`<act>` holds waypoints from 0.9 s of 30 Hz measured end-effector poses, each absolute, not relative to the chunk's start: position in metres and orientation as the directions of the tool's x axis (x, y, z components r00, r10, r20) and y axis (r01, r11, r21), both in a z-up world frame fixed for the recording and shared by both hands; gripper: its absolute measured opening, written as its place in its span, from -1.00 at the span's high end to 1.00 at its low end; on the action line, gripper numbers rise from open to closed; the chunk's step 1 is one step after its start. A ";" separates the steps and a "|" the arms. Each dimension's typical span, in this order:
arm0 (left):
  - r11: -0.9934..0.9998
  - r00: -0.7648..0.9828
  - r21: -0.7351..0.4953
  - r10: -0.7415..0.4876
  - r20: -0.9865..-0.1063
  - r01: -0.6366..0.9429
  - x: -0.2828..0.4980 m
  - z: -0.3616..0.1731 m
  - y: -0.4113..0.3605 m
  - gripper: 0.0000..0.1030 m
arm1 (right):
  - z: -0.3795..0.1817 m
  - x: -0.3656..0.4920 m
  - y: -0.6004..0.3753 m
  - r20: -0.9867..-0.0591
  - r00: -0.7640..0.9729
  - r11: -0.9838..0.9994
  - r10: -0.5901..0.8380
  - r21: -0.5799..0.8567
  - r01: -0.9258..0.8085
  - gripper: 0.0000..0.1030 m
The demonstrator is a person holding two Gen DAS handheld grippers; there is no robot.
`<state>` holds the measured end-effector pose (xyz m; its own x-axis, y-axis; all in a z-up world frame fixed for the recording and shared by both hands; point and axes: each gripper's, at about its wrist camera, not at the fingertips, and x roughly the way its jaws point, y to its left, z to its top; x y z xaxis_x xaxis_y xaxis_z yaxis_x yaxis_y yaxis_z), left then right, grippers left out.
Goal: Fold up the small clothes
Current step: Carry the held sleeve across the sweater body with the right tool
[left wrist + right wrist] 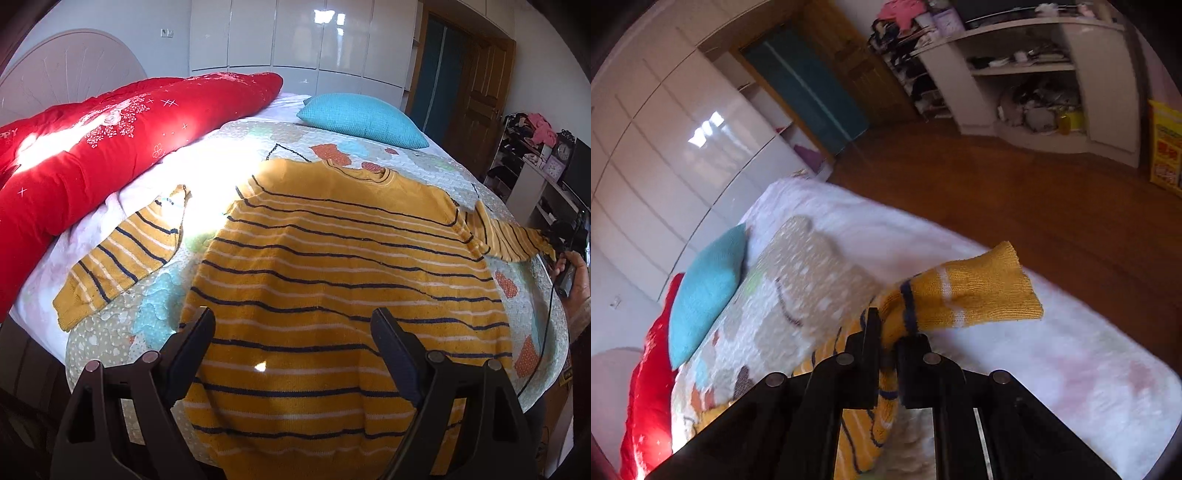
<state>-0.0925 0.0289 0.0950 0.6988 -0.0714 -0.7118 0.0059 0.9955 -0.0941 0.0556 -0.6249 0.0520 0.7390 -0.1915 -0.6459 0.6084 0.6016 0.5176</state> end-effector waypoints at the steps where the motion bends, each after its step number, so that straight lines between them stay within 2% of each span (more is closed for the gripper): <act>1: 0.995 0.699 -0.103 -0.077 -0.711 0.005 -0.092 0.094 0.029 -0.65 | 0.053 0.050 -0.637 -0.655 0.726 0.584 -0.207 0.513 0.629 0.85; 5: 0.991 0.691 -0.134 -0.098 -0.716 0.001 -0.090 0.088 0.028 -0.66 | 0.057 0.035 -0.656 -0.663 0.717 0.579 -0.216 0.504 0.641 0.85; 9: 0.989 0.687 -0.150 -0.115 -0.718 0.008 -0.093 0.086 0.028 -0.65 | 0.063 0.035 -0.637 -0.663 0.721 0.634 -0.201 0.474 0.612 0.85; 17: 0.994 0.676 -0.104 -0.047 -0.736 -0.044 -0.105 0.081 0.038 -0.65 | 0.060 0.050 -0.571 -0.679 0.724 0.747 -0.123 0.417 0.518 0.85; 27: 0.997 0.670 0.005 0.053 -0.741 -0.074 -0.110 0.082 0.035 -0.66 | 0.019 0.022 -0.614 -0.752 0.629 0.616 -0.195 0.405 0.676 0.84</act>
